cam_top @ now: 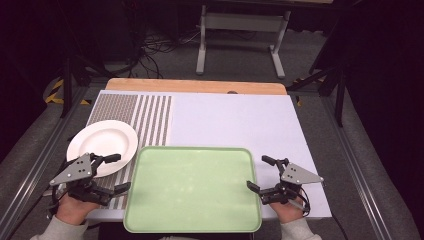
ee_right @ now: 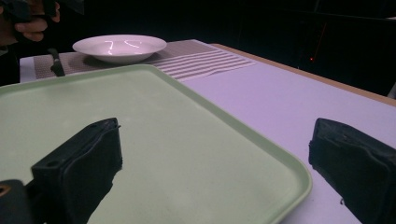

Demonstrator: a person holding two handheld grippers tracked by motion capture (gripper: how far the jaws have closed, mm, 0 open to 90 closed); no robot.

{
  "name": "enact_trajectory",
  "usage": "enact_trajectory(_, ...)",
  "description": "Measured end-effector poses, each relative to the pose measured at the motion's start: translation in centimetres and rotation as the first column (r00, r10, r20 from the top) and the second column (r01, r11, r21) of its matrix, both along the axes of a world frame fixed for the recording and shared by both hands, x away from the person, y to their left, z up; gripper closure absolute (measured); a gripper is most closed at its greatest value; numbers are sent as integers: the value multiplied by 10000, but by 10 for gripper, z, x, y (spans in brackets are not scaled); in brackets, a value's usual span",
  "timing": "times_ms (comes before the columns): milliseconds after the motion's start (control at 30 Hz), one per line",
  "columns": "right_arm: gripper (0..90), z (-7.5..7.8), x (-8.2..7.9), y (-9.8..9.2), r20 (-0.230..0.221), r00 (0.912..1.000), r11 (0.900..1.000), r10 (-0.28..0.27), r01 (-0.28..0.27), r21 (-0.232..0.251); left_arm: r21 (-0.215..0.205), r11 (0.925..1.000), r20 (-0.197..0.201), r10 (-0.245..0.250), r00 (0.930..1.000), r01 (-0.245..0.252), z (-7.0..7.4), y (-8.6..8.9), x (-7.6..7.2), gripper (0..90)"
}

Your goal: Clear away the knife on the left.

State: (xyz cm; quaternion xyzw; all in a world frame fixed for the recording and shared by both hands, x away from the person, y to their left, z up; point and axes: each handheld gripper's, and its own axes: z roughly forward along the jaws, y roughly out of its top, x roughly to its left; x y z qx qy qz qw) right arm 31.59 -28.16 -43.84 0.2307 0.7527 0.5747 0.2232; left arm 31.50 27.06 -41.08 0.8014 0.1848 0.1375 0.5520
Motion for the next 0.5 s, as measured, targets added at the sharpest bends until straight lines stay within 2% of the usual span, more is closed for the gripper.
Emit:
enact_trajectory(100,31,0,0,0,-54,10000,9999,24,-23,138,138,9998,-147,-156,9998,158,8,2,-2,80)
enact_trajectory(133,31,0,0,0,-61,10000,9999,17,-16,131,341,9991,-49,-255,9997,256,11,4,-2,80)
enact_trajectory(167,31,0,0,0,-93,10000,9999,18,-17,139,341,9991,-49,-255,9997,256,11,4,-2,83)
enact_trajectory(233,31,0,0,0,-98,9999,9999,24,-23,148,564,9975,-203,-424,9989,435,17,5,-4,89)
enact_trajectory(267,32,0,0,0,-102,9999,9999,21,-20,147,885,9945,-105,-554,9984,561,21,6,-5,89)
enact_trajectory(367,32,-1,0,-1,-116,9999,9999,13,-12,141,1338,9878,-227,-775,9967,799,27,4,-8,90)
enact_trajectory(467,32,-1,0,-1,-124,9999,9999,51,-49,159,1743,9800,-349,-916,9952,963,30,4,-9,90)
enact_trajectory(500,32,-1,0,-1,-125,9999,9999,49,-47,137,1743,9800,-349,-916,9952,963,30,4,-9,91)
